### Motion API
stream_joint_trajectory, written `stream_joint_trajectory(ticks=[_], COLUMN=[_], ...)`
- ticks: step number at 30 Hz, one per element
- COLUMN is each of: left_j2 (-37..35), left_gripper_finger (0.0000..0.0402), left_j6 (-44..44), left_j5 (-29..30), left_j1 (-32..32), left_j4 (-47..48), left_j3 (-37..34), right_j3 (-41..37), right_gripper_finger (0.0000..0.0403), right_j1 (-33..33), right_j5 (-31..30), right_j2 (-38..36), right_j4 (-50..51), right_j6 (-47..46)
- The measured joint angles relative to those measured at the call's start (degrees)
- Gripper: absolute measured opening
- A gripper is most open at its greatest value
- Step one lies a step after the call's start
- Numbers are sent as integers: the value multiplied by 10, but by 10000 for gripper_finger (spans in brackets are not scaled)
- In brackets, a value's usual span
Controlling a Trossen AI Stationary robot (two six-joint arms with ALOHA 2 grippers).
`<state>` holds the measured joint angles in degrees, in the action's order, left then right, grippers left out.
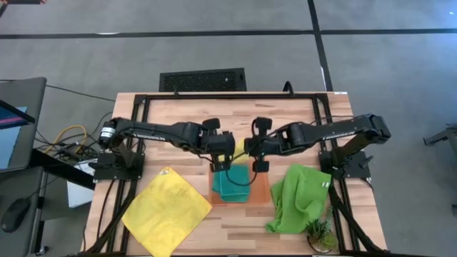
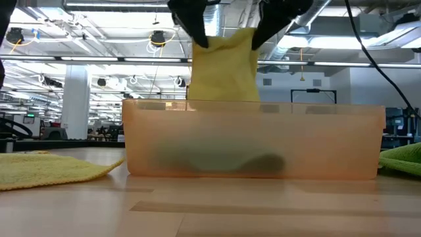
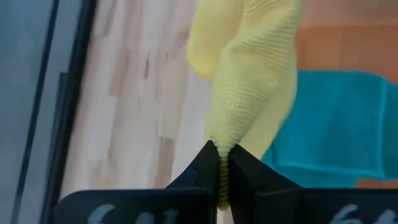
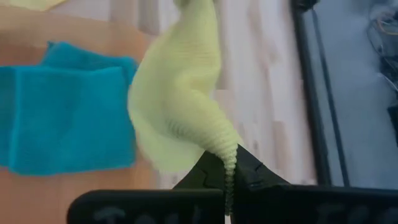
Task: Fold microfiber towels
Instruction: Put the top yellow towel into the bin
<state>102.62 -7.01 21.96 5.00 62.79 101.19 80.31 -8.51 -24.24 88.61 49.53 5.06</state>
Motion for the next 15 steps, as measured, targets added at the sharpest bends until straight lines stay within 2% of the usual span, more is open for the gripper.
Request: stream_joint_trajectory(ticks=[5,10,15], left_j2=[-1,3,6], left_gripper_finger=[0,0,0], left_j6=[33,35,16], left_j5=[17,-41,-70], left_j1=[-14,-20,-9], left_j4=[8,16,24], left_j3=[35,33,-3], right_j3=[0,0,1], right_gripper_finger=[11,11,11], right_j1=[24,37,20], right_j5=[-1,36,79], right_j2=[-17,-4,18], right_j4=[-5,6,17], right_j6=[14,14,6])
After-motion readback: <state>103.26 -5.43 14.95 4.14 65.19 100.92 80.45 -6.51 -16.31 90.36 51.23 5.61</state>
